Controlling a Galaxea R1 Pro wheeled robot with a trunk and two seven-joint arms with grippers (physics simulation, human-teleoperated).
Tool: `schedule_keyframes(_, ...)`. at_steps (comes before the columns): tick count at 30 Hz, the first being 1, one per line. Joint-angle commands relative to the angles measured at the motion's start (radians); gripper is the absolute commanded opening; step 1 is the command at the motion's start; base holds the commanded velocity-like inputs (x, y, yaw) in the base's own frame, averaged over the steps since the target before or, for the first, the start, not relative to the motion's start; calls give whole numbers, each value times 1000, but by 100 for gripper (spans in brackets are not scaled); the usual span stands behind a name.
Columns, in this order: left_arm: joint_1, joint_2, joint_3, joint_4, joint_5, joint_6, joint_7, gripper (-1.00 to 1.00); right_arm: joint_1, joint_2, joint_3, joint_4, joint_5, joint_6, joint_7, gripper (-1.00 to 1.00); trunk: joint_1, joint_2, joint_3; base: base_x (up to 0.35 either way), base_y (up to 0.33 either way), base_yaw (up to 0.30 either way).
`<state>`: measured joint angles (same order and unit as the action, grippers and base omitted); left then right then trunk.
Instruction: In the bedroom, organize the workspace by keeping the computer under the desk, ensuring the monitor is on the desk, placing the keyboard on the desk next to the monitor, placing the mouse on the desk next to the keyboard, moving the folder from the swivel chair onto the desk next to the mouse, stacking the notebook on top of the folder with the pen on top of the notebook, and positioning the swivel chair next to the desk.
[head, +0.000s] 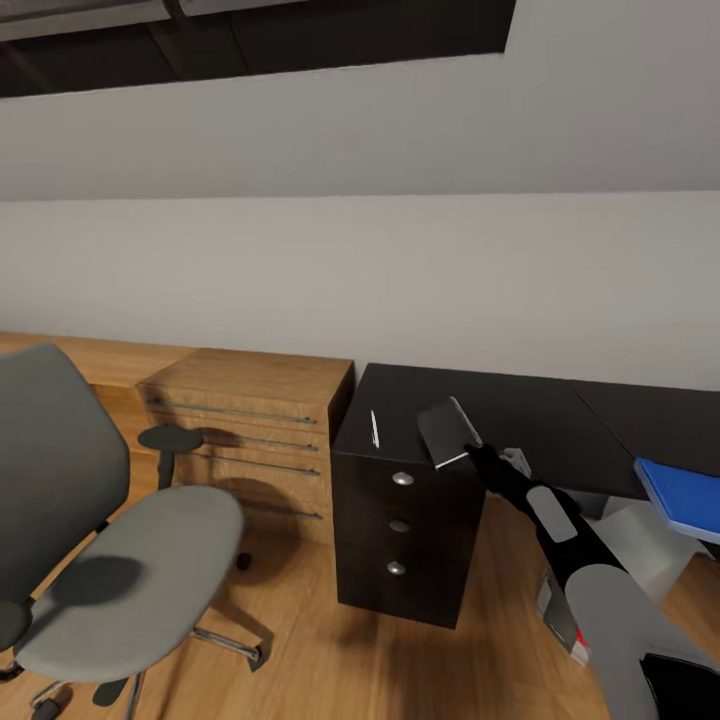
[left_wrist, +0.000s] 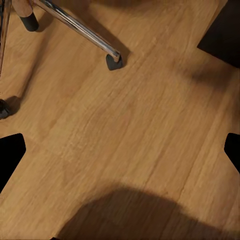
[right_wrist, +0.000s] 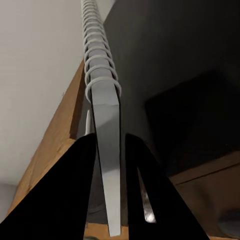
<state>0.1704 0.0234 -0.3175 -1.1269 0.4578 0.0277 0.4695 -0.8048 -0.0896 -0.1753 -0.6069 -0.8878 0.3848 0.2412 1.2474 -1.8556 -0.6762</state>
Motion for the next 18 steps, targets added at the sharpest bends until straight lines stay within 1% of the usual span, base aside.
schedule_keyframes(1,0,1,-3,-2,5,3,7,100,-1,-10,-4,0,-5,8,7,-100,-4,7,2,0,0,-77)
schedule_keyframes(3,0,1,-3,-2,5,3,7,100,-1,-25,-5,0,-8,9,9,-100,-12,21,9,0,0,-159)
schedule_keyframes(7,0,1,-3,-2,5,3,7,100,-1,-40,-5,-1,-10,11,11,-100,-27,49,21,0,0,-217)
schedule_keyframes(8,0,1,-3,-2,5,3,6,100,-1,-52,-6,-1,-11,11,11,-100,-27,49,21,0,0,-245)
schedule_keyframes(13,0,1,-3,-2,4,3,6,100,-1,-61,-7,-1,-13,14,12,-100,-27,49,21,0,0,-252)
schedule_keyframes(15,0,1,-3,-2,5,3,6,100,-1,-65,-9,-1,-25,26,12,-100,-27,49,21,0,0,-262)
schedule_keyframes(17,0,1,-3,-2,5,3,6,100,-1,-75,-10,-1,-40,33,12,-100,-27,49,21,0,0,-264)
schedule_keyframes(18,0,1,-3,-2,5,3,6,100,-1,-90,-9,-1,-65,38,12,-100,-27,49,21,0,0,-265)
